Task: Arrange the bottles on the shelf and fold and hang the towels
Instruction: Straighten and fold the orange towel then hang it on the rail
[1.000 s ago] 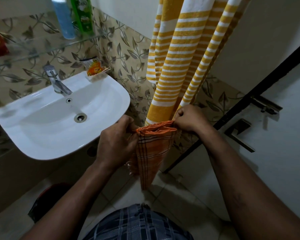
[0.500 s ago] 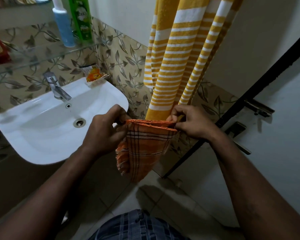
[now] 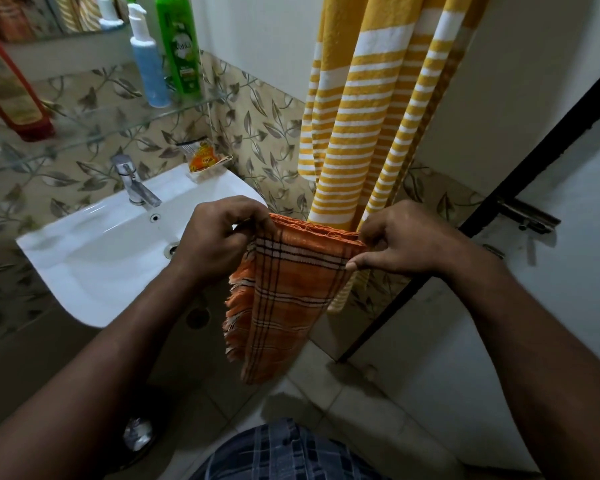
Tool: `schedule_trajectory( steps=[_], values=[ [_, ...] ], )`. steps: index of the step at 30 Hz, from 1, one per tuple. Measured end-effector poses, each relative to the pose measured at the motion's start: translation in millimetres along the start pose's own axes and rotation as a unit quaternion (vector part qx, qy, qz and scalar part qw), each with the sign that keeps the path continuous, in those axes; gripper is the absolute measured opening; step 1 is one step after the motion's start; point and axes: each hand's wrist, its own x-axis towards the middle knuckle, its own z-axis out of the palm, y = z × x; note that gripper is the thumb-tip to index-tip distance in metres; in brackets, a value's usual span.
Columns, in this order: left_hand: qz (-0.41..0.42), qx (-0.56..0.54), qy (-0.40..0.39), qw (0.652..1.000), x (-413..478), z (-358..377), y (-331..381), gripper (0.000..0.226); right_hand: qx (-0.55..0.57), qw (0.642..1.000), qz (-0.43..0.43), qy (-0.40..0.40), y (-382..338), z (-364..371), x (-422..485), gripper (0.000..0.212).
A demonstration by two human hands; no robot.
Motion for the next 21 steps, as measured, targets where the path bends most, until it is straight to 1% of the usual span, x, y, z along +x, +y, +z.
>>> schedule_trajectory(
  steps=[2, 3, 5, 7, 8, 9, 11, 13, 16, 21],
  values=[
    [0.01, 0.015, 0.013, 1.0, 0.7, -0.2, 5.3, 0.044, 0.013, 0.999, -0.019, 0.039, -0.3, 7.2, 1.4, 0.056],
    [0.012, 0.015, 0.024, 1.0, 1.2, -0.6, 6.5, 0.043, 0.043, 0.997, -0.024, 0.067, -1.5, 11.3, 1.7, 0.055],
    [0.008, 0.009, 0.046, 0.999, 1.1, -1.0, 9.3, 0.032, 0.127, 0.983, -0.017, 0.13, -4.2, 17.9, 1.6, 0.043],
    [-0.002, 0.012, 0.057, 0.998, -1.2, -0.9, 14.5, 0.015, 0.19, 0.965, 0.0, 0.181, -8.8, 23.3, 0.4, 0.034],
    [-0.006, 0.02, 0.064, 0.998, -1.7, -0.6, 18.3, 0.014, 0.207, 0.956, 0.004, 0.206, -10.6, 24.5, -0.8, 0.034],
    [-0.01, 0.029, 0.071, 0.997, -2.1, -0.2, 20.6, 0.02, 0.219, 0.95, 0.004, 0.222, -12.2, 25.5, -1.3, 0.035],
    [-0.014, 0.043, 0.087, 0.995, -1.5, -0.2, 21.8, 0.023, 0.215, 0.949, -0.01, 0.229, -11.7, 24.5, -1.7, 0.037],
    [-0.01, 0.05, 0.084, 0.995, -1.0, -1.6, 24.3, 0.023, 0.159, 0.963, -0.04, 0.214, -6.7, 17.3, -3.7, 0.044],
    [0.01, 0.07, 0.063, 0.996, 0.7, -4.6, 30.0, 0.023, 0.088, 0.976, -0.054, 0.19, -1.8, 4.8, -7.4, 0.052],
    [0.056, 0.095, 0.047, 0.993, 11.7, -9.9, 34.9, 0.014, 0.061, 0.982, -0.031, 0.174, -2.4, -7.8, -10.0, 0.036]
  ],
)
